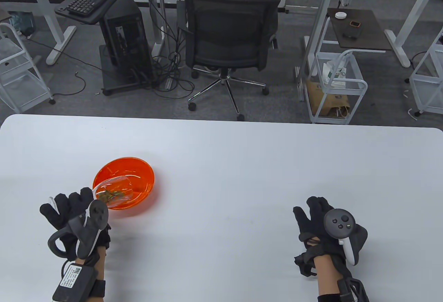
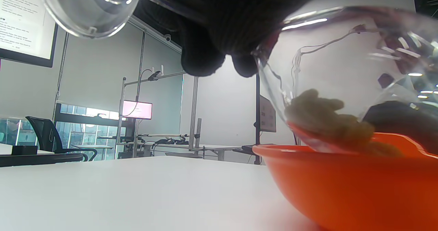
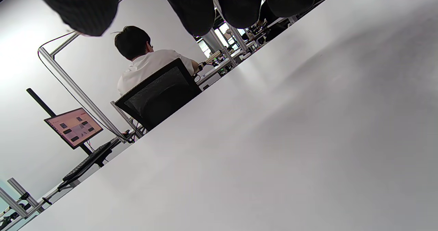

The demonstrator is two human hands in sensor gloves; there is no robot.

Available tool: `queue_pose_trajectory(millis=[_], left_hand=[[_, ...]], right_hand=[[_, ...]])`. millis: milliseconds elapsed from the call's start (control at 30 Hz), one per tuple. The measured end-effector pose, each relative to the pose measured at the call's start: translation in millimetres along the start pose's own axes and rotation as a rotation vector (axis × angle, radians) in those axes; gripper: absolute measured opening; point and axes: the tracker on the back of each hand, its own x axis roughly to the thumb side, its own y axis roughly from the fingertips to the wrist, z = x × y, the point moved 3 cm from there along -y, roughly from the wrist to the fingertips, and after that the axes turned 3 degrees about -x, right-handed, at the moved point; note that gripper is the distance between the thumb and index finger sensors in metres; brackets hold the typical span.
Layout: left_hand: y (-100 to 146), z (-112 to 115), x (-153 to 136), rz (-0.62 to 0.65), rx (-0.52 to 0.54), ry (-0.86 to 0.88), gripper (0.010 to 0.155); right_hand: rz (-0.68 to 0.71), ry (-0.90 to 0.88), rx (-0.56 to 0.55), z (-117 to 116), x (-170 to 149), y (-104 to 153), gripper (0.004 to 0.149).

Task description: Pour raisins from wine glass into the bowl

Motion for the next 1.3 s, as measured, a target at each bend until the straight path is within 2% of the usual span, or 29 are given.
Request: queue_pose_trajectory(millis=[1300], left_hand=[[1.6,-4.8,8.0,0.017,0.057,-0.022,0.048]], right_hand=[[0.001,0.002,0.004,-0.6,1.0,0.3,0.073]])
